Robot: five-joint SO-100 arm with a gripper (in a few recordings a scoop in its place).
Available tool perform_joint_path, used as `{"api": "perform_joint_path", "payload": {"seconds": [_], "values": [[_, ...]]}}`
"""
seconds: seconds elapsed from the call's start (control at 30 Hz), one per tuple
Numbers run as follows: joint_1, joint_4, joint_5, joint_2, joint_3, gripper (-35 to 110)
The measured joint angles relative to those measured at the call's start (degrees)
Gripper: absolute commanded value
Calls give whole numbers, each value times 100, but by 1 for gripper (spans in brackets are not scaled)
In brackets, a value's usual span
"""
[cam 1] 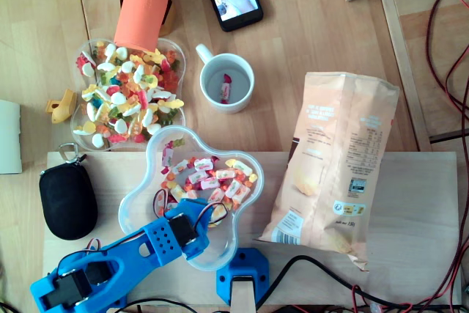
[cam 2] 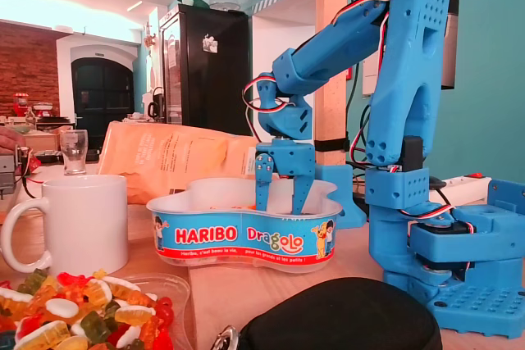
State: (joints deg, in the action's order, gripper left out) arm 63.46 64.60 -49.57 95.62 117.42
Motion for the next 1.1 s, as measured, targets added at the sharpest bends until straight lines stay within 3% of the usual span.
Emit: {"api": "perform_joint_path", "payload": {"seconds": [0.6,1.1], "values": [[0,0,0,0,-9,-3],[0,0,0,0,-18,-4]]}}
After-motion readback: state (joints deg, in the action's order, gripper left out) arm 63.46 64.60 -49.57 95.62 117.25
